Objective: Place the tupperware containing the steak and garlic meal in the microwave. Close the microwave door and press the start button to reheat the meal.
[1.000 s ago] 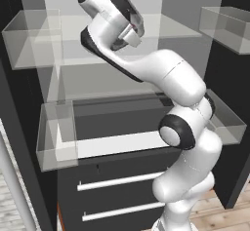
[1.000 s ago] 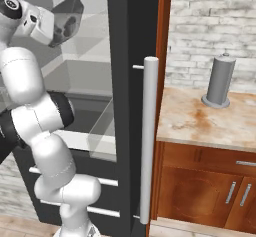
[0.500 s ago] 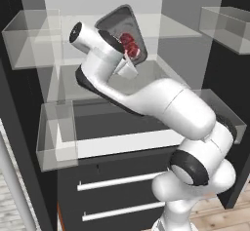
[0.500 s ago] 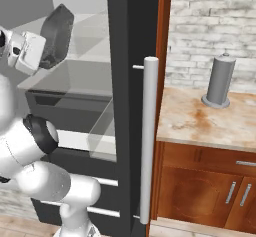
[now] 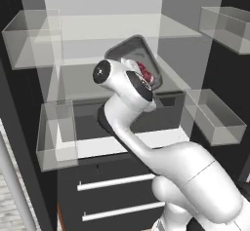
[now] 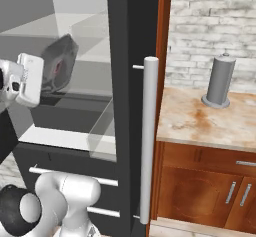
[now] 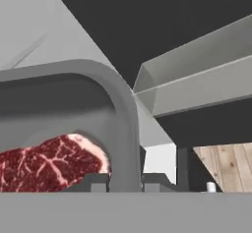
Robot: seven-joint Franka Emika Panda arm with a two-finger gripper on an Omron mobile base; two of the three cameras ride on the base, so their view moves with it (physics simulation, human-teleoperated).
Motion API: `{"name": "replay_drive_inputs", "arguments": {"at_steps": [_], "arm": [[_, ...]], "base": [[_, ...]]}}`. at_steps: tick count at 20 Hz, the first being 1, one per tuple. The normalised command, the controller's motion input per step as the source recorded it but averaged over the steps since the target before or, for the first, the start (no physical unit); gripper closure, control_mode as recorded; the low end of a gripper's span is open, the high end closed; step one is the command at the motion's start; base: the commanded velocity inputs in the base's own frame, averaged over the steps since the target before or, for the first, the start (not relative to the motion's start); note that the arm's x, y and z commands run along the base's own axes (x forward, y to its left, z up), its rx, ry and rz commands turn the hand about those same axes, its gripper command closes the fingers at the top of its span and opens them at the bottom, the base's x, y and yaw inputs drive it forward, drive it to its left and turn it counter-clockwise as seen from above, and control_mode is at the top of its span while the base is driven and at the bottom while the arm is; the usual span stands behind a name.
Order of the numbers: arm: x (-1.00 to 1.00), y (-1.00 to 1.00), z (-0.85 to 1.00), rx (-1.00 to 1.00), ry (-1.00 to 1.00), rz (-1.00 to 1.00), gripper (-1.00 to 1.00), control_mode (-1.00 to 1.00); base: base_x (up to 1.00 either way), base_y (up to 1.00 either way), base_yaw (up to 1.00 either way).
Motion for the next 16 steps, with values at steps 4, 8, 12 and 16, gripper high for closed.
{"name": "replay_drive_inputs", "arguments": {"at_steps": [4, 8, 12, 16], "arm": [[-1.0, 0.0, 0.28, 0.14, 0.04, 0.09, 1.0, -1.0], [-0.9, 0.0, 0.01, 0.27, 0.04, 0.1, 1.0, -1.0], [-0.72, 0.0, -0.06, 0.36, 0.1, 0.1, 1.0, -1.0], [-0.41, 0.0, 0.0, 0.4, 0.15, 0.12, 1.0, -1.0]], "base": [[0.0, 0.0, 0.0], [0.0, 0.0, 0.0], [0.0, 0.0, 0.0], [0.0, 0.0, 0.0]]}}
